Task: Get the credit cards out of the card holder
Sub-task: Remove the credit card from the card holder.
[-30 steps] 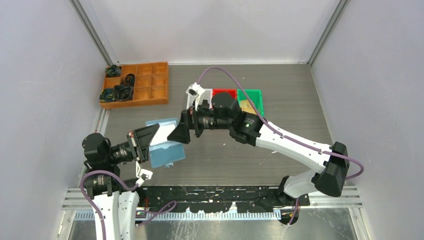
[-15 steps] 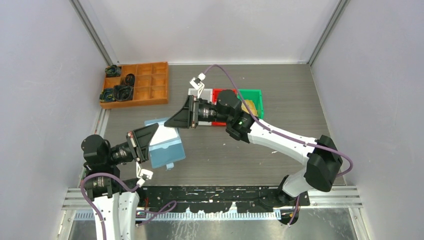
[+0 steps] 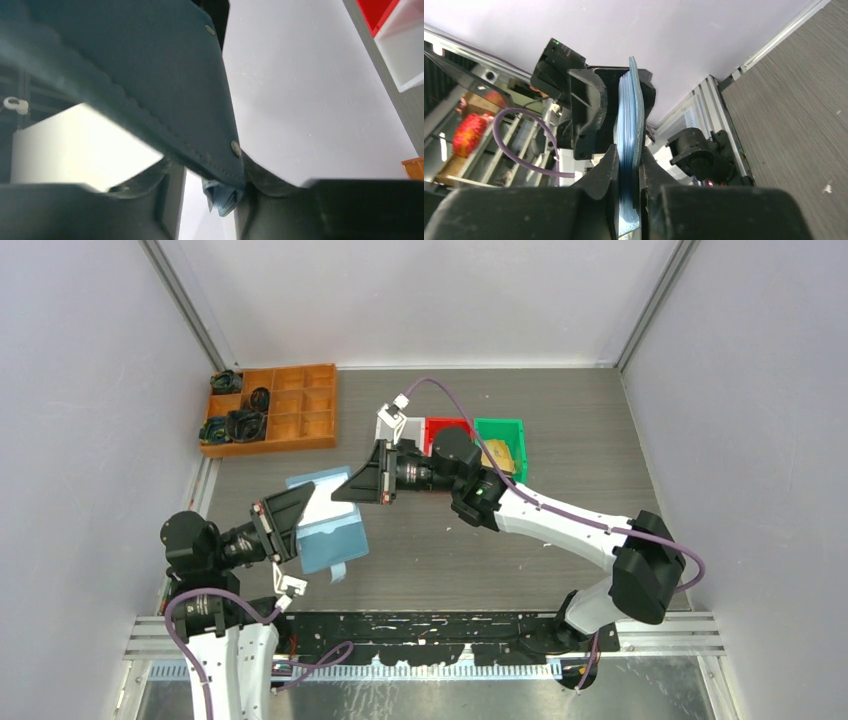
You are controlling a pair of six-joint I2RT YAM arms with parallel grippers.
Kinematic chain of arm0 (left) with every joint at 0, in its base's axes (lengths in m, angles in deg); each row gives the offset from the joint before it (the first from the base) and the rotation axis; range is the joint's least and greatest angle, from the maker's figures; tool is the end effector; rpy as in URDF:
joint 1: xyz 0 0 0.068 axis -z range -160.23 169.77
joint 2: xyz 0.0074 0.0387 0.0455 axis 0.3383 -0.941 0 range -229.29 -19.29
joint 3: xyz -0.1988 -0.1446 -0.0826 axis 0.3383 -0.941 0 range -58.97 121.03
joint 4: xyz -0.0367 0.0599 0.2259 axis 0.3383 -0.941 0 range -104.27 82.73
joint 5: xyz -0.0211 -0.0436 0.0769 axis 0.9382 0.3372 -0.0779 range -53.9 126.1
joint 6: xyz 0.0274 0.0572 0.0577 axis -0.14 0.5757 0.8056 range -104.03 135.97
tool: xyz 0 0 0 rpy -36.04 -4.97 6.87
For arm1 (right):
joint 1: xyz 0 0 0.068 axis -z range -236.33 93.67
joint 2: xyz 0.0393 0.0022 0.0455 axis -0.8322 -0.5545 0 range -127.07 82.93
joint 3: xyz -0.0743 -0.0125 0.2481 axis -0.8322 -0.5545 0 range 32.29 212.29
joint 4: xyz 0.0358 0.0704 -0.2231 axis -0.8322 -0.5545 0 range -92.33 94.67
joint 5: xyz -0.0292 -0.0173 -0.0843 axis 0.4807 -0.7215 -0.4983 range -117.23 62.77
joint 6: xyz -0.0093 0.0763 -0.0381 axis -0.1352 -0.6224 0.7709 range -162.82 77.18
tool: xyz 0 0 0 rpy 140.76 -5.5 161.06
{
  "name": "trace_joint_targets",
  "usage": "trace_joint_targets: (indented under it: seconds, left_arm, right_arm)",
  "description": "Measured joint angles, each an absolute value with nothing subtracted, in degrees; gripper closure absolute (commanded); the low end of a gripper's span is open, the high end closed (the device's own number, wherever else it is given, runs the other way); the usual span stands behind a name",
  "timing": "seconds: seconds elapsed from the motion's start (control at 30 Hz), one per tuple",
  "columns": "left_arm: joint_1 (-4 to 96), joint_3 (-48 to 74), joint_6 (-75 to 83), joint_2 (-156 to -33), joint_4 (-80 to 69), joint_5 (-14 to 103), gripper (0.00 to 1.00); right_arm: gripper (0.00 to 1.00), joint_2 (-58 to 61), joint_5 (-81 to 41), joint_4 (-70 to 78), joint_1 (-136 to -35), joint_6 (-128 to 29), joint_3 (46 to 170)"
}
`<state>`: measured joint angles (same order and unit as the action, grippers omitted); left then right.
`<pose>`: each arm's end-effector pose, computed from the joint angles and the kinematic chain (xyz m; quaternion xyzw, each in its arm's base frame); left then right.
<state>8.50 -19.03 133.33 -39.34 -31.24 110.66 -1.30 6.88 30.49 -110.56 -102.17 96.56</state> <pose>0.0769 -0.0589 0.3231 0.7134 0.0202 0.2966 0.6346 0.1738 0.3140 0.3580 -0.1890 0.6496 0.7014 0.2242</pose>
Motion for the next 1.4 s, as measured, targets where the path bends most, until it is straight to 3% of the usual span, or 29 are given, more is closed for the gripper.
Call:
trace_joint_targets:
  seconds: [0.03,0.07,0.27,0.43,0.63,0.83,1.07,1.23,1.4]
  left_arm:
    - [8.5,-19.03,133.25,-39.06,-31.76,110.58,0.03]
    - [8.48,-19.01,133.29,-38.6,-32.81,110.23,0.01]
    - [8.48,-8.25,133.33,-38.55,-57.38,104.3,0.0]
    - [8.5,6.06,131.8,-48.5,-85.18,99.21,0.0]
    - [8.5,13.43,109.31,-59.14,-96.44,101.55,0.04]
    - [8.5,16.36,73.18,-60.8,-88.0,113.68,0.31]
    - [8.7,8.53,48.55,-55.43,-75.76,120.32,0.5]
    - [8.94,2.72,34.78,-50.01,-65.25,122.99,0.52]
    - [8.94,1.01,28.27,-49.15,-59.7,124.08,0.43]
  right_arm:
    - [0.99,-1.21,7.07,29.77,-110.32,-101.21,96.94]
    - [0.99,-1.04,7.44,27.89,-109.95,-99.57,97.66]
    - [0.99,2.88,6.68,2.21,-105.8,-76.05,108.43]
    - [0.99,7.38,3.4,-16.39,-105.01,-51.35,116.76]
    - [0.99,11.09,3.14,-29.77,-108.07,-33.12,117.02]
    - [0.99,6.94,-0.01,-39.63,-117.12,-22.59,120.54]
    - [0.99,2.83,-0.86,-42.66,-122.61,-18.68,122.33]
    - [0.99,1.63,-0.03,-43.39,-123.88,-17.43,125.7]
    - [0.99,0.52,0.78,-43.41,-125.65,-16.14,128.93]
